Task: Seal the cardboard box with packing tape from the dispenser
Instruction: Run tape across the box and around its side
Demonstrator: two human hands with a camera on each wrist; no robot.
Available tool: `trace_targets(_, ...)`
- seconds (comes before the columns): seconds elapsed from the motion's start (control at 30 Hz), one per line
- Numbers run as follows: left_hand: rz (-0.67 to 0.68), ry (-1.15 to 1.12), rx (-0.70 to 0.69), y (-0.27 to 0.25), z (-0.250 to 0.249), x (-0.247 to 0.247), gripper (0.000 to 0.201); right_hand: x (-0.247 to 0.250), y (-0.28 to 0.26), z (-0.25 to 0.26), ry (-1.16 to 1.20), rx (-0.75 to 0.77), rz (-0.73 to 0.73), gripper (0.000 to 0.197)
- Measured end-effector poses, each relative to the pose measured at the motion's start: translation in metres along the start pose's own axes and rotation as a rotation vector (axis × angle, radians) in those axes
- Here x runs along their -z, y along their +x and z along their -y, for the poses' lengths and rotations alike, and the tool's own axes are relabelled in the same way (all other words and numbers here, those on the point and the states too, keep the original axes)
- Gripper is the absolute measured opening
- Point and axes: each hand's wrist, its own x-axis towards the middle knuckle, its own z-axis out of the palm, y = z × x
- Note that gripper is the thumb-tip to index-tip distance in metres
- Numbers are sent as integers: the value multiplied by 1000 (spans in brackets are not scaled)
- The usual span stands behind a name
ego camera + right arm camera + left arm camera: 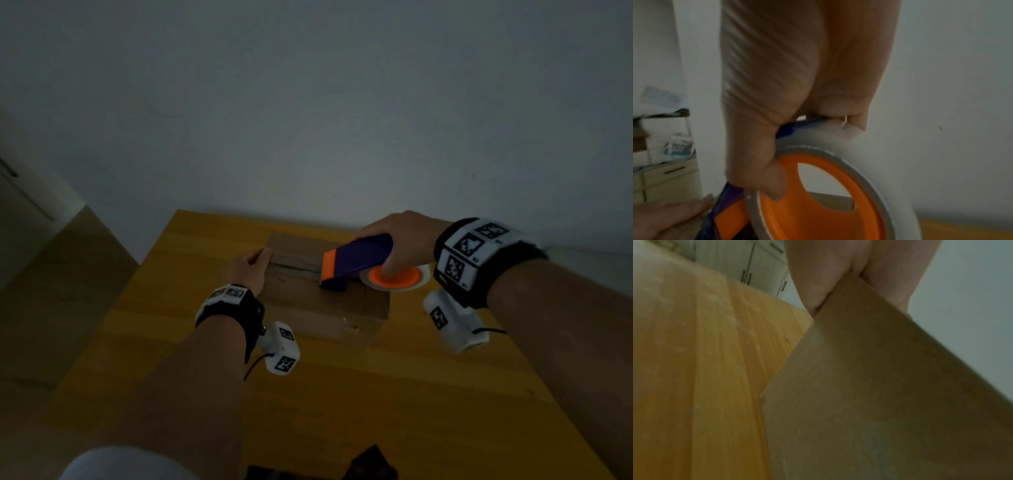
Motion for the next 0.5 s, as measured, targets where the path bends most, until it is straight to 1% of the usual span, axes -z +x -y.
trace_targets(0.13, -5, -41, -6, 3, 1, 1, 41, 3, -2, -7, 88, -38, 5, 66)
trace_targets(0.23, -13, -38, 0, 5, 3, 4, 43, 11, -7, -10, 212, -33, -25, 66)
trace_targets(0.3, -7, -71, -5, 6, 4, 2, 43, 17, -9, -9, 254, -29, -29, 65)
trace_targets(0.5, 8, -132, 25, 6, 10, -6, 41, 16, -13, -5, 131, -44, 34, 67)
